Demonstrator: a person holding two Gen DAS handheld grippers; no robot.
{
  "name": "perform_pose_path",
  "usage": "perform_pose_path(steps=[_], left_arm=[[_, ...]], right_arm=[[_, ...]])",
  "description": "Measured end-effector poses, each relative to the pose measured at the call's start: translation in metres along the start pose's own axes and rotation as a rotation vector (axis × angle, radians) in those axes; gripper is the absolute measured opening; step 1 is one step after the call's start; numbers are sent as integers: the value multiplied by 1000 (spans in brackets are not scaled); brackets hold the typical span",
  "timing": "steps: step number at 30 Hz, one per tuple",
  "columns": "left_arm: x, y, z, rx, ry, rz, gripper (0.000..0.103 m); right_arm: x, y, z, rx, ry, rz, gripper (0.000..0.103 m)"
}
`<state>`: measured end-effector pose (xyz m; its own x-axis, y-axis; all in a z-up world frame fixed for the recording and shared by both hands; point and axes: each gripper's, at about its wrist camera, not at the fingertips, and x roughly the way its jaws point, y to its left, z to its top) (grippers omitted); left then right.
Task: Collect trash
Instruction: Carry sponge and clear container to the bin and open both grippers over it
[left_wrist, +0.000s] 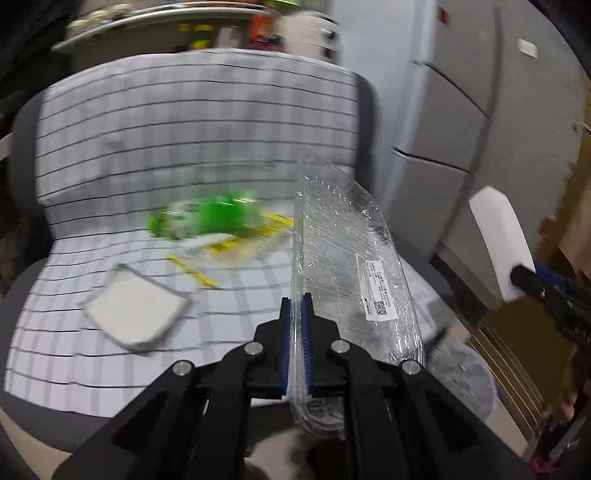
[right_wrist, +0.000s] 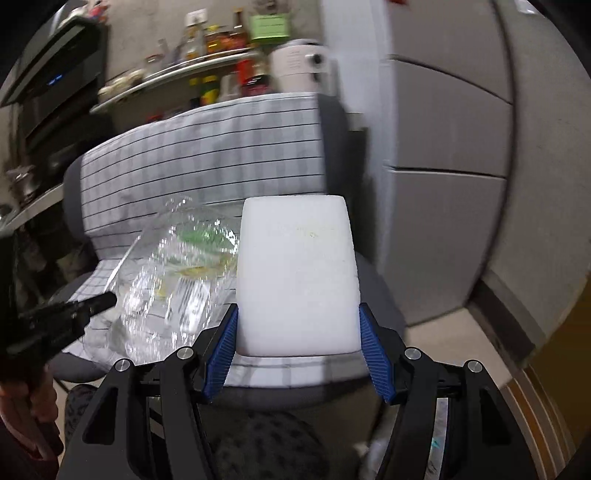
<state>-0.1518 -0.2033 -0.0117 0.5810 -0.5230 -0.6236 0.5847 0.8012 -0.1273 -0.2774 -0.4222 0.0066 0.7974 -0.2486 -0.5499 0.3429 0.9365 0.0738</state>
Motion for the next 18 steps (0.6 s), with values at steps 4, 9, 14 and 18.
perform_pose_path(steps=[4,9,14,18], left_arm=[[17,-46,-7,80,48,-99,4],[34,-102,-15,189,94,-195,4],[49,-153,-23,301,147,-263,4],[66,-195,-34,393,209,-305,4]], right_arm=[[-15,-33,-14,40,18,-95,63],[-32,-74,-36,115,37,-210,63],[-47,-110,-56,184,44,-280,63],[-51,-132,-70,230,55,-307,64]])
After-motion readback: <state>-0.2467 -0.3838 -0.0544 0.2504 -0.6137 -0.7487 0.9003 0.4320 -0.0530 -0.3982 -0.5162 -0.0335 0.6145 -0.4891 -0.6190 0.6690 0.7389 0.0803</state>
